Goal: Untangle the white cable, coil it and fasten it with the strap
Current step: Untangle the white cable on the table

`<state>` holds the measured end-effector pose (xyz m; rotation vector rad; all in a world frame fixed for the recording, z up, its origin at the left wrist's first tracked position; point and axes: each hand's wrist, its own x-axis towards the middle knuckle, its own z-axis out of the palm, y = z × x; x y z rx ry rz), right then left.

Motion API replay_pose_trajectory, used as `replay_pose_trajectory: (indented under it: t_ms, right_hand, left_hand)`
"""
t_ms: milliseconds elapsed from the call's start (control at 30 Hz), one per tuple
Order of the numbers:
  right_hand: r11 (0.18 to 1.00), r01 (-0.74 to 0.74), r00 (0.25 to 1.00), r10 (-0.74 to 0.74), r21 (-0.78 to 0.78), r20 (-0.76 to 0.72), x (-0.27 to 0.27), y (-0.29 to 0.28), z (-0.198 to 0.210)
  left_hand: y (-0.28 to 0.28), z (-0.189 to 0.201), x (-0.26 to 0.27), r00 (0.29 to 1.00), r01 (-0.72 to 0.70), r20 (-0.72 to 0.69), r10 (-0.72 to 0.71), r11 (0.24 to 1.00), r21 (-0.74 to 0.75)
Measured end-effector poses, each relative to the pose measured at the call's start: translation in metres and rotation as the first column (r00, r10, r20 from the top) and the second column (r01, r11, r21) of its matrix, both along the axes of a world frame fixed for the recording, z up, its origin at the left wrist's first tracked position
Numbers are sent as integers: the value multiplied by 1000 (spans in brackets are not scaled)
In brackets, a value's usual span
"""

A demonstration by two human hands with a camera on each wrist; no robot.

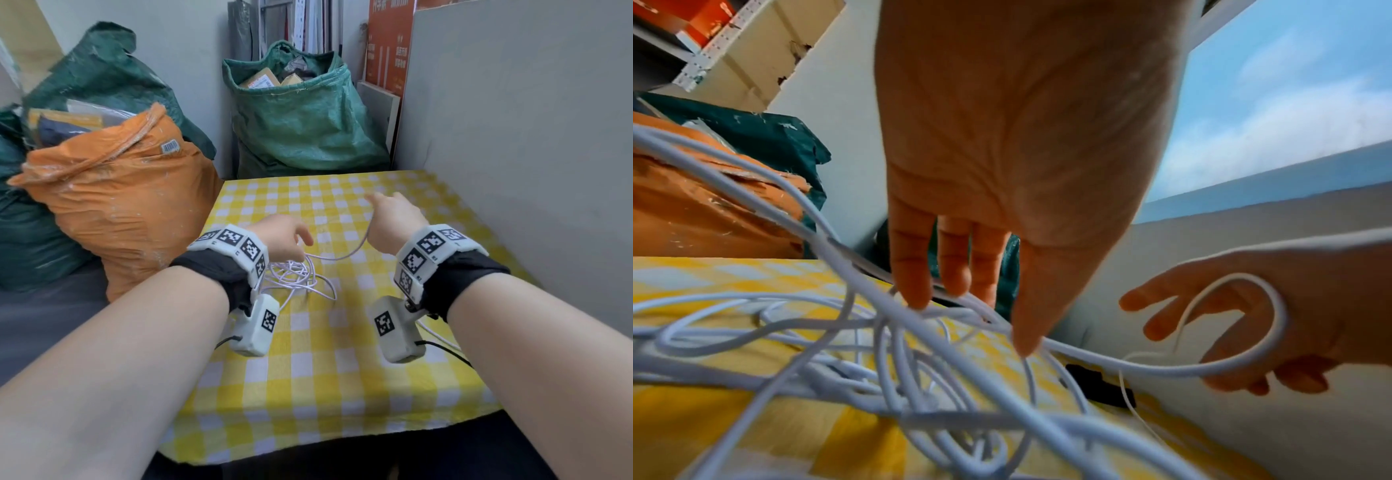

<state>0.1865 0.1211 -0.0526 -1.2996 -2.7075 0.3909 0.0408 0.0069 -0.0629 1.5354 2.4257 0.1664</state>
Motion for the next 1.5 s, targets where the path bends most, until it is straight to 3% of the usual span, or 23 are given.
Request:
replay_pose_trajectory:
  t_ms: [100, 200, 367, 433, 533, 600, 733, 867, 967, 1100, 1233, 1400, 1500]
  right_hand:
    - [994, -108, 958, 109, -19, 265, -7, -7, 3]
    - [990, -140, 878, 125, -2, 463, -13, -6, 4]
    - [969, -247, 786, 217, -27, 579, -19, -7, -1]
    - [951, -298, 811, 300, -87, 503, -15, -14, 3]
    - [922, -324, 887, 373, -210, 272, -16, -22, 8]
    - [924, -337, 916, 366, -181, 164, -22, -26, 7]
    - [946, -321, 944, 324, -50, 66, -29, -30, -2]
    - [966, -258, 966, 258, -15, -33, -32, -28, -5]
    - [965, -261, 965, 261, 7, -39, -33, -29, -5]
    - [978, -198, 976, 202, 62, -77, -34, -22, -2]
    - [994, -81, 985, 90, 71, -145, -25, -15, 5]
    - [998, 48, 977, -37, 51, -211, -16, -10, 11]
    - [996, 89, 979, -82, 25, -185, -12, -10, 12]
  left_hand:
    - [1, -10, -6, 995, 1, -96, -4, 999, -32]
    - [-3, -12, -12, 995, -48, -93, 46, 999, -15]
    - [-10, -11, -21, 991, -125, -30, 129, 987, 101]
    - [-9, -11, -22, 987, -159, 20, 158, 977, 145]
    - [-7, -11, -22, 981, -176, 115, 156, 966, 192]
    - [-5, -10, -19, 975, -172, 179, 135, 962, 211]
    - [-4, -6, -14, 944, -188, 312, 104, 949, 254]
    - [-6, -2, -12, 919, -213, 382, 98, 939, 269]
    - [-6, 0, -13, 927, -239, 352, 130, 928, 285]
    - [-9, 4, -25, 922, -373, 252, 295, 853, 366]
    - [-21, 6, -46, 868, -483, 151, 472, 739, 469]
    - [-35, 1, -68, 739, -660, 229, 633, 616, 430]
    - [-42, 0, -73, 716, -685, 192, 671, 623, 378]
